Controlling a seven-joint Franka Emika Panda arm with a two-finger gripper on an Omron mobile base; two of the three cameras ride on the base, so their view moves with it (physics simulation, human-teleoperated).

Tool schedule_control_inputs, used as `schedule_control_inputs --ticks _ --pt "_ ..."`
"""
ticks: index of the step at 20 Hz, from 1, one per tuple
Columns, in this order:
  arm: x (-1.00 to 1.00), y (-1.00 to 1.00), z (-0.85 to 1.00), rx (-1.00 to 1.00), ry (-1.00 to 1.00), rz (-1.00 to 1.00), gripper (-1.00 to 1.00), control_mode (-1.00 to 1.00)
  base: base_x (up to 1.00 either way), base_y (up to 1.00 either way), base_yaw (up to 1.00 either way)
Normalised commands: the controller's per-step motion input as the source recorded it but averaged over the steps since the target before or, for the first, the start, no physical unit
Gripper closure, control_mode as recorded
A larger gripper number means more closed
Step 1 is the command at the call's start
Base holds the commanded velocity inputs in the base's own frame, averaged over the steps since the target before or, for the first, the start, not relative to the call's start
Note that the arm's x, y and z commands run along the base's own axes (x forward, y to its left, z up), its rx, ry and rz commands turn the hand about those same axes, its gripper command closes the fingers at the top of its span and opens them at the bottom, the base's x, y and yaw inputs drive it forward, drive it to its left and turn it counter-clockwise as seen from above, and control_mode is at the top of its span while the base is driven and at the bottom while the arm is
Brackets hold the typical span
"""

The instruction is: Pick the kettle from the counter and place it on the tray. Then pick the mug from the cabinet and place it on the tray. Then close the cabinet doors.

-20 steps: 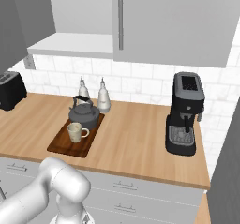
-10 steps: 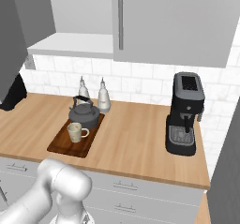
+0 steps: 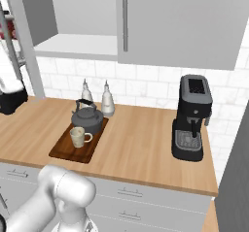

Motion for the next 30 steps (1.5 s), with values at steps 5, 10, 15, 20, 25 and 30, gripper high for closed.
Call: schedule_control_inputs --ticks 5,10,15,20,25,30 --pt "0.63 -0.27 0.67 0.00 -0.10 0.01 1.00 -1.00 0.00 0.00 0.00" --pt "0.84 -0.43 0.41 0.04 -0.05 0.05 1.00 -1.00 0.00 0.00 0.00" --pt "0.77 -0.81 0.00 0.00 0.00 0.07 1.00 -1.00 0.00 0.00 0.00" --pt "0.57 -1.00 -0.02 0.01 -0.05 0.12 1.00 -1.00 0.00 0.00 0.00" --pt "0.63 -1.00 0.00 0.03 -0.05 0.17 1.00 -1.00 0.00 0.00 0.00" --pt "0.67 -0.83 0.00 0.11 -0.01 0.21 1.00 -1.00 0.00 0.00 0.00"
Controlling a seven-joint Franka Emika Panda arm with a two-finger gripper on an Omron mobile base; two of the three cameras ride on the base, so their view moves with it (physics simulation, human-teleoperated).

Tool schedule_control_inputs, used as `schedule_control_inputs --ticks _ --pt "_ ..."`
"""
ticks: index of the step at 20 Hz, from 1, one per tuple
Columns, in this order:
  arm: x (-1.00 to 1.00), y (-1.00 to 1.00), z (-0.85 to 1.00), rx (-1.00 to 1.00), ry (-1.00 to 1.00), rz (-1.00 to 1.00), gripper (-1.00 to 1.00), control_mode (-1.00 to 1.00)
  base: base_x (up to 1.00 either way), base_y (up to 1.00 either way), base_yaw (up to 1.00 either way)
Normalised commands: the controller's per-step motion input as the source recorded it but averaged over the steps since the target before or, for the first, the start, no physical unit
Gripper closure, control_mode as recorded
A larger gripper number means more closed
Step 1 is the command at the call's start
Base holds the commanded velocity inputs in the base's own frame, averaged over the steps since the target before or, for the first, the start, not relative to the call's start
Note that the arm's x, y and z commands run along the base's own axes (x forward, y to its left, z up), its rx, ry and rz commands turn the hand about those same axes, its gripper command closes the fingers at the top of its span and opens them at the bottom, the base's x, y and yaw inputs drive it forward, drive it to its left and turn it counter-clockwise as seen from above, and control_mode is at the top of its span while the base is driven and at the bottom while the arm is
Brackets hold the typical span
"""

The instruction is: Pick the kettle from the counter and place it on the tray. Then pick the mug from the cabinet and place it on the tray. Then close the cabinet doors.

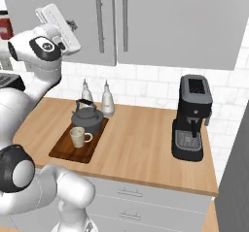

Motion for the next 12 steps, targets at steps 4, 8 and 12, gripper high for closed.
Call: schedule_control_inputs --ticks 4,8,12 --pt "0.65 -0.53 0.00 0.24 0.00 0.18 1.00 -1.00 0.00 0.00 0.00" --pt "0.69 -0.32 0.00 0.26 0.00 0.15 1.00 -1.00 0.00 0.00 0.00" --pt "0.71 -0.12 0.00 0.26 0.04 0.15 1.00 -1.00 0.00 0.00 0.00"
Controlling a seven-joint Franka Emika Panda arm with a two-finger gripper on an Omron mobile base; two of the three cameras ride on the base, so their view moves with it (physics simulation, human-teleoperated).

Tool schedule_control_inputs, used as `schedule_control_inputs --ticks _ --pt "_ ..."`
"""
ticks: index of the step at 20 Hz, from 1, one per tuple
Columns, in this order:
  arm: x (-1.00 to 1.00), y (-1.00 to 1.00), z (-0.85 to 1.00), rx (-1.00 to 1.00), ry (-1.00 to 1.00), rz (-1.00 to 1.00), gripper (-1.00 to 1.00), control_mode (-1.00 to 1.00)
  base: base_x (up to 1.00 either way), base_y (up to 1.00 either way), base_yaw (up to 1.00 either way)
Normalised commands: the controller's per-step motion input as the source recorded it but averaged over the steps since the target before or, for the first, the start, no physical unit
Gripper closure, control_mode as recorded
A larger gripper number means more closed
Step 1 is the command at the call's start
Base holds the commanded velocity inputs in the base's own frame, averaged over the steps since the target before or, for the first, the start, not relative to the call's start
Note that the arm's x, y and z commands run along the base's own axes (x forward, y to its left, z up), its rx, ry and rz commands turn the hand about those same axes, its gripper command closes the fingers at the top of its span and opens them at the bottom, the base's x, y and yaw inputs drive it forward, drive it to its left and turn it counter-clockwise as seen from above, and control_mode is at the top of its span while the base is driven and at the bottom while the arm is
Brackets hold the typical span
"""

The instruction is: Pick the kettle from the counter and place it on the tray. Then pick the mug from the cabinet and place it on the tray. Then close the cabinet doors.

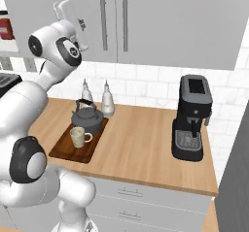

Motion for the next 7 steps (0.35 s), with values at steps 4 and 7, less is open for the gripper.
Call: schedule_control_inputs --ticks 4,7 --pt "0.69 -0.02 0.00 0.13 0.15 0.12 1.00 -1.00 0.00 0.00 0.00" --pt "0.50 0.00 0.00 0.00 0.35 0.07 1.00 -1.00 0.00 0.00 0.00"
